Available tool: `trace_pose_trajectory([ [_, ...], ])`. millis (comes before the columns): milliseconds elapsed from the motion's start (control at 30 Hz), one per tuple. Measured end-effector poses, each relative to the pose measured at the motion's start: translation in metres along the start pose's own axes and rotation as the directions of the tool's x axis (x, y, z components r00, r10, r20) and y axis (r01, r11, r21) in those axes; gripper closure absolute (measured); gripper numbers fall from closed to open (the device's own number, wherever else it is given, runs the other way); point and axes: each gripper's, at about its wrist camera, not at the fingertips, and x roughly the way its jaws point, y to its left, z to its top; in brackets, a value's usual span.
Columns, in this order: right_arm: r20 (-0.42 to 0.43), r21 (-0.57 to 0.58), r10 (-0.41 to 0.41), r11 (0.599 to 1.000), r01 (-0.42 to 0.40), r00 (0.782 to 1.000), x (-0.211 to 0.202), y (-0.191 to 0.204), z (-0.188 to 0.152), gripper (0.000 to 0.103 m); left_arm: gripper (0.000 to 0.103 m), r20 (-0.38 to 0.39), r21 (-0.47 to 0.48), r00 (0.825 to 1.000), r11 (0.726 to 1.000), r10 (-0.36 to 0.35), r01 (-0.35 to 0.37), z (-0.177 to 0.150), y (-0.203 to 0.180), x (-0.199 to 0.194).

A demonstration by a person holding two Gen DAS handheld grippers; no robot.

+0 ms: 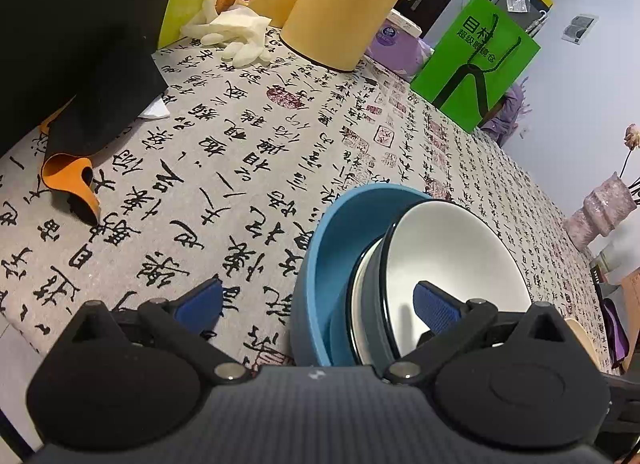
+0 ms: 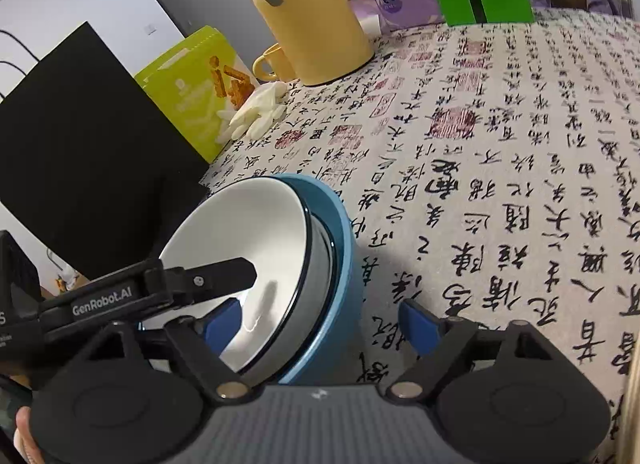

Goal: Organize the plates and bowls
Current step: 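Move both open grippers to the rim of the bowl stack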

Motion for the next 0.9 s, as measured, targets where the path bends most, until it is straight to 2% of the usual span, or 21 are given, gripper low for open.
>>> trace_pose_trajectory([
  [133,-0.012,0.034,0.029,0.999,-0.028,1.0,0.004,-0.006,0.002,0.03,0.0,-0.002,0.005,1.0,1.0,-0.002,0.002,0.001,0.0,0.001],
  [500,-0.006,0.08,0.051,0.996,-0.05,0.999,0.002,-0.014,0.002,0.035,0.0,-0.018,0.005,1.0,1.0,-0.011,0.012,0.004,0.001,0.003],
  [900,-0.007,0.1,0.053,0.994,-0.052,0.999,0.0,-0.017,0.001,0.038,0.0,-0.037,0.011,0.999,1.0,0.021,-0.02,0.006,-0.004,0.006],
])
